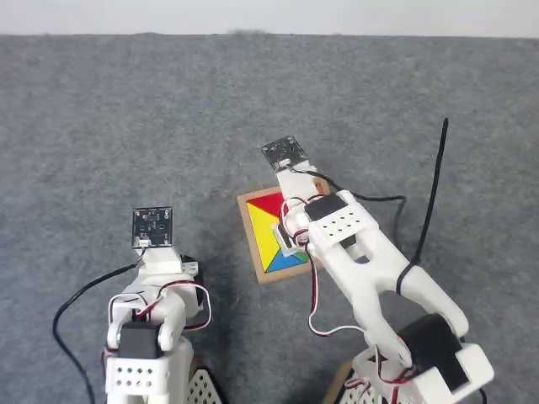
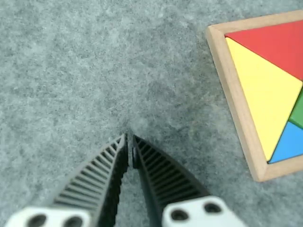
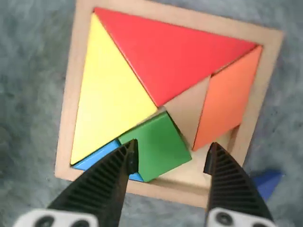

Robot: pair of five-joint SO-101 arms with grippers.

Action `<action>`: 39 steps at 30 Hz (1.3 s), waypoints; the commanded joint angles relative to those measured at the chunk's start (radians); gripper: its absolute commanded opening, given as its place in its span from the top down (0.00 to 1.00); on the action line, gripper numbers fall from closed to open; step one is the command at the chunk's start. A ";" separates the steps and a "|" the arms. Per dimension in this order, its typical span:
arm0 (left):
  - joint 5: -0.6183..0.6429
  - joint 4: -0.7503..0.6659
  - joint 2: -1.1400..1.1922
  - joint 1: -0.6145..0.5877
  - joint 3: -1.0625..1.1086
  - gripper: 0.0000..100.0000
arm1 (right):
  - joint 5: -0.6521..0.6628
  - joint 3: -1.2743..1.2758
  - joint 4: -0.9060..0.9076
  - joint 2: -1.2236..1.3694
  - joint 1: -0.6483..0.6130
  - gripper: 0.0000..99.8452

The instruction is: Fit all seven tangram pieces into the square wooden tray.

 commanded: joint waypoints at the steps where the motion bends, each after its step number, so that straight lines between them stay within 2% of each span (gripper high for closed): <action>1: -0.011 0.002 -0.020 -0.006 -0.012 0.99 | 0.393 0.000 0.025 -0.056 0.007 0.77; 3: -0.011 0.002 -0.020 -0.006 -0.012 0.99 | 0.644 0.012 0.067 -0.056 -0.007 0.77; 4: -0.011 0.002 -0.020 -0.006 -0.012 0.99 | 0.689 0.015 0.082 -0.056 -0.013 0.77; 5: -0.011 0.002 -0.020 -0.006 -0.012 0.99 | 0.661 0.015 0.085 -0.056 -0.021 0.77; 7: -0.011 0.002 -0.020 -0.006 -0.012 0.99 | 0.463 0.011 0.064 -0.056 -0.031 0.77; 11: -0.011 0.002 -0.020 -0.006 -0.012 0.99 | -0.068 0.017 -0.005 -0.056 -0.015 0.77; 12: -0.011 0.002 -0.020 -0.006 -0.012 0.99 | -0.146 0.017 -0.001 -0.056 -0.005 0.77; 13: -0.011 0.002 -0.020 -0.006 -0.012 0.99 | -0.150 0.017 0.005 -0.056 -0.001 0.77; 14: -0.011 0.002 -0.020 -0.006 -0.012 0.99 | -0.084 0.017 0.022 -0.056 -0.005 0.77; 15: -0.011 0.002 -0.020 -0.006 -0.012 0.99 | 0.061 0.017 0.047 -0.056 -0.024 0.77; 18: -0.011 0.002 -0.020 -0.006 -0.012 0.99 | 0.631 0.018 0.159 -0.056 -0.076 0.77; 19: -0.011 0.002 -0.020 -0.006 -0.012 0.99 | 0.753 0.023 0.185 -0.056 -0.090 0.77; 20: -0.011 0.002 -0.020 -0.006 -0.012 0.99 | 0.783 0.026 0.200 -0.056 -0.097 0.77; 21: -0.011 0.002 -0.020 -0.006 -0.012 0.99 | 0.743 0.028 0.199 -0.056 -0.099 0.77; 22: -0.011 0.002 -0.020 -0.006 -0.012 0.99 | 0.641 0.028 0.171 -0.056 -0.097 0.77; 27: -0.011 0.002 -0.020 -0.006 -0.012 0.99 | -0.132 0.046 -0.005 -0.054 -0.025 0.77; 28: -0.011 0.002 -0.020 -0.006 -0.012 0.99 | -0.212 0.049 -0.004 -0.056 -0.002 0.77; 29: -0.011 0.002 -0.020 -0.006 -0.012 0.99 | -0.219 0.051 0.001 -0.056 0.016 0.77; 30: -0.011 0.002 -0.020 -0.006 -0.012 0.99 | -0.164 0.049 0.013 -0.056 0.021 0.77; 31: -0.011 0.002 -0.020 -0.006 -0.012 0.99 | -0.034 0.048 0.036 -0.058 0.012 0.77; 34: -0.011 0.002 -0.020 -0.006 -0.012 0.99 | 0.554 0.054 0.148 -0.056 -0.065 0.77; 35: -0.011 0.002 -0.020 -0.006 -0.012 0.99 | 0.681 0.057 0.183 -0.056 -0.093 0.77; 36: -0.011 0.002 -0.020 -0.006 -0.012 0.99 | 0.694 0.058 0.196 -0.056 -0.113 0.77; 37: -0.011 0.002 -0.020 -0.006 -0.012 0.99 | 0.628 0.057 0.183 -0.056 -0.120 0.77; 39: -0.011 0.002 -0.020 -0.006 -0.012 0.99 | 0.365 0.057 0.105 -0.056 -0.114 0.77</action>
